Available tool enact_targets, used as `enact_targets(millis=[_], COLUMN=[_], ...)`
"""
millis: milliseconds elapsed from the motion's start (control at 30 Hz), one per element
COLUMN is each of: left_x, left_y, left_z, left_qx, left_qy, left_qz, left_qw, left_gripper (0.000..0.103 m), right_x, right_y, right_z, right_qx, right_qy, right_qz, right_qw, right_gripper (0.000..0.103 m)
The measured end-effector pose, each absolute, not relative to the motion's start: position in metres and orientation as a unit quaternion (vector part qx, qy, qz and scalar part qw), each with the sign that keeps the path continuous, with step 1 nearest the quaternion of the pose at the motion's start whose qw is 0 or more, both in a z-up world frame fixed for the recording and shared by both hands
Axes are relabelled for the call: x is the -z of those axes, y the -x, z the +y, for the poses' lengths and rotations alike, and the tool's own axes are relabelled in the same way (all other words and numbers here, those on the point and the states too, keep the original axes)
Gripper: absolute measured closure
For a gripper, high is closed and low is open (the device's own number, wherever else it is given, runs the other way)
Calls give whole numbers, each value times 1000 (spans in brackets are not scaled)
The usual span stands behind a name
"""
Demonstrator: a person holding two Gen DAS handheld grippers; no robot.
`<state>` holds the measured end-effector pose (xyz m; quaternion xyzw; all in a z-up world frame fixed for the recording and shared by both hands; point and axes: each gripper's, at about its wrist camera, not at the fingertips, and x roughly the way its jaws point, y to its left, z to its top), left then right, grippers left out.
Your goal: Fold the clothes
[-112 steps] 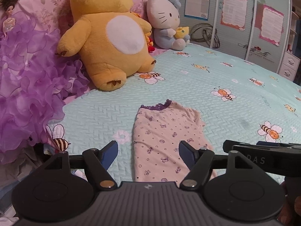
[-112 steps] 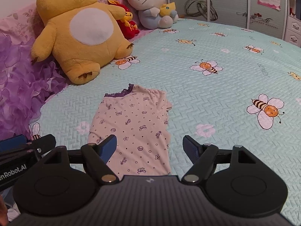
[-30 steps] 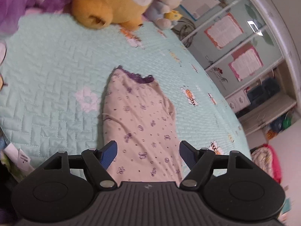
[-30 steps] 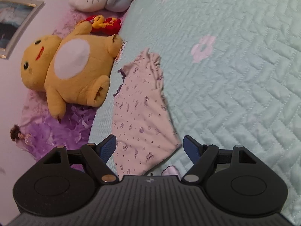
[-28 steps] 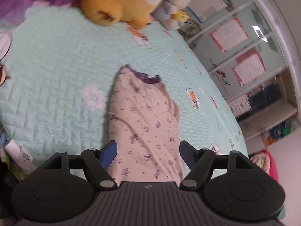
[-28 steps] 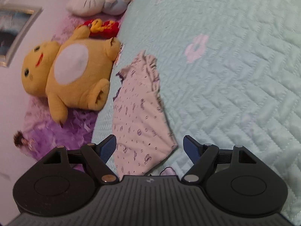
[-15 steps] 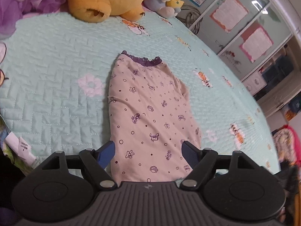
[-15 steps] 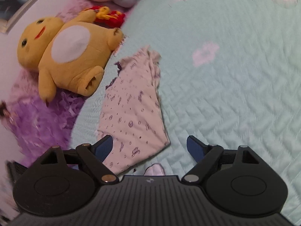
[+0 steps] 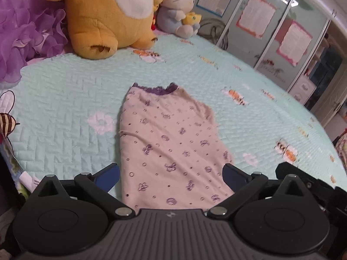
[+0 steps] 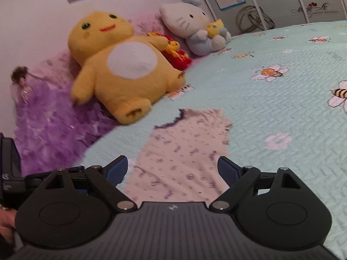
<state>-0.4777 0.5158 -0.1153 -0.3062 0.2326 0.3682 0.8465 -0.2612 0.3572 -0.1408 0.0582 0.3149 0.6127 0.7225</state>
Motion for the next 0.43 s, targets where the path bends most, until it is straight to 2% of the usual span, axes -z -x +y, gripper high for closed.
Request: enact_targets(millis=[33, 200, 433], left_x=[115, 115, 110], left_y=[479, 477, 467], left_z=[514, 505, 495], left_qx=[-367, -371, -407], left_qy=[309, 305, 281], left_qz=[222, 195, 216], left_qw=[849, 855, 842], left_gripper=[0, 0, 0], right_x=[140, 138, 133], right_y=[261, 260, 274], right_z=[357, 350, 361], right_qx=[-614, -623, -621], right_qy=[-62, -106, -73], right_qz=[315, 306, 297], right_qw=[721, 712, 722], right_gripper=[0, 1, 1])
